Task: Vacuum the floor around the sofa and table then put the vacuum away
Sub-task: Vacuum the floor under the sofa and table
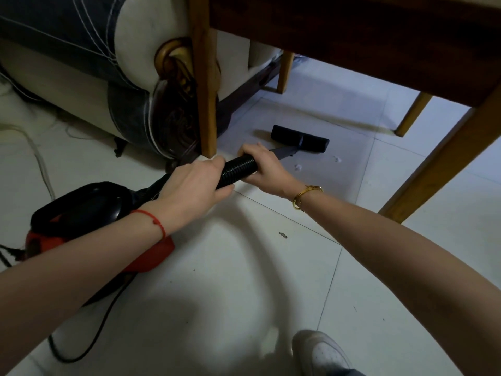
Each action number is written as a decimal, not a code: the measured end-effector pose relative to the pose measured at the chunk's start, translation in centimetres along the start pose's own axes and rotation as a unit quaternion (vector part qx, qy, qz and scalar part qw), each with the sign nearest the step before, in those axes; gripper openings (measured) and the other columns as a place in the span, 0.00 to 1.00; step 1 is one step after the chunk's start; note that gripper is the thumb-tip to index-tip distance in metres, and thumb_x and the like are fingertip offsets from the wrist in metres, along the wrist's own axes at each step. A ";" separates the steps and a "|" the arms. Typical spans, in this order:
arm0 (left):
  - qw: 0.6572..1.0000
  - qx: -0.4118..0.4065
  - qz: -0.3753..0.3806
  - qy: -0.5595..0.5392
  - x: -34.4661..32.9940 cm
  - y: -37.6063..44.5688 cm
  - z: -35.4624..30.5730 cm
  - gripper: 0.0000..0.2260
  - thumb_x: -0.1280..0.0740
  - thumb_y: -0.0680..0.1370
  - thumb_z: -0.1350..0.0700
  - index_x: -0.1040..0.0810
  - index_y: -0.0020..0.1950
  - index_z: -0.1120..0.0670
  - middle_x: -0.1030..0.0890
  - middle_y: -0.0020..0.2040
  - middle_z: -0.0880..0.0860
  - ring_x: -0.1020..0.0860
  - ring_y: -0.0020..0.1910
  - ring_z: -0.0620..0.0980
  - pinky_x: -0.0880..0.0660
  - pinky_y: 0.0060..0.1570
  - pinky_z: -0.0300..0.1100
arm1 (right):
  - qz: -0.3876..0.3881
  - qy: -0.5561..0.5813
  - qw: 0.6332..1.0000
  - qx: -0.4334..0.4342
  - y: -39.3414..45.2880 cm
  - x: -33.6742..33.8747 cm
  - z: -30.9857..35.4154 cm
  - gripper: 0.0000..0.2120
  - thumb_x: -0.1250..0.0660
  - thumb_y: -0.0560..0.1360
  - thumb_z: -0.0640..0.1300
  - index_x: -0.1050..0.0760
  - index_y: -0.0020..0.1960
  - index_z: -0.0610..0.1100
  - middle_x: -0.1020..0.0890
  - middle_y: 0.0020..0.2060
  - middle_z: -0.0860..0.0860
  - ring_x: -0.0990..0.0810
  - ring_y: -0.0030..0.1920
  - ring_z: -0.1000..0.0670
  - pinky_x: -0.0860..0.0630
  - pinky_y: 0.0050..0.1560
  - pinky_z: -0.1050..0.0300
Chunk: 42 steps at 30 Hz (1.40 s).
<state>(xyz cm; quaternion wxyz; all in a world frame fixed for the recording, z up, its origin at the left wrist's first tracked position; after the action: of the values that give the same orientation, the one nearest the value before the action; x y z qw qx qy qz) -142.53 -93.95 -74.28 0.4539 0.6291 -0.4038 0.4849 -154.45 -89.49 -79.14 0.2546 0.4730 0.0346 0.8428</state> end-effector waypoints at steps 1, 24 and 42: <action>1.000 -0.001 0.002 0.002 0.2 -0.3 -0.2 0.16 0.37 0.77 0.44 0.30 0.57 0.55 0.20 0.47 0.55 0.21 0.43 0.58 0.30 0.37 0.46 | 0.007 -0.003 1.000 -0.003 -0.3 0.0 0.4 0.10 0.29 0.70 0.43 0.30 0.45 0.44 0.24 0.38 0.50 0.28 0.42 0.53 0.38 0.65 0.51; 0.998 0.000 -0.045 0.047 4.4 -4.7 -3.1 0.16 0.37 0.77 0.45 0.30 0.58 0.53 0.21 0.49 0.52 0.20 0.44 0.57 0.30 0.37 0.47 | -0.099 0.000 0.993 0.061 -3.9 3.1 5.4 0.09 0.31 0.71 0.45 0.29 0.42 0.43 0.24 0.36 0.51 0.27 0.40 0.50 0.28 0.40 0.53; 0.996 0.008 -0.072 0.052 8.4 -10.0 -0.9 0.15 0.37 0.76 0.43 0.30 0.56 0.51 0.24 0.42 0.48 0.22 0.40 0.54 0.28 0.35 0.47 | -0.122 0.013 0.990 0.073 -4.5 1.9 11.5 0.09 0.30 0.71 0.46 0.30 0.43 0.46 0.26 0.35 0.55 0.28 0.39 0.52 0.31 0.41 0.56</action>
<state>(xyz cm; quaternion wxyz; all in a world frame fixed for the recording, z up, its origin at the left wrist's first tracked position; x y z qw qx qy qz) -131.55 -91.00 -67.76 0.5034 0.6341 -0.3292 0.4860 -144.04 -86.79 -72.71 0.3200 0.4715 0.1568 0.8067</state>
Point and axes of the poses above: each hand's wrist, its own y-axis towards the middle knuckle, its own x-axis out of the back of the hand, z = x × y, the point moved 9 cm from there along y, towards the middle knuckle
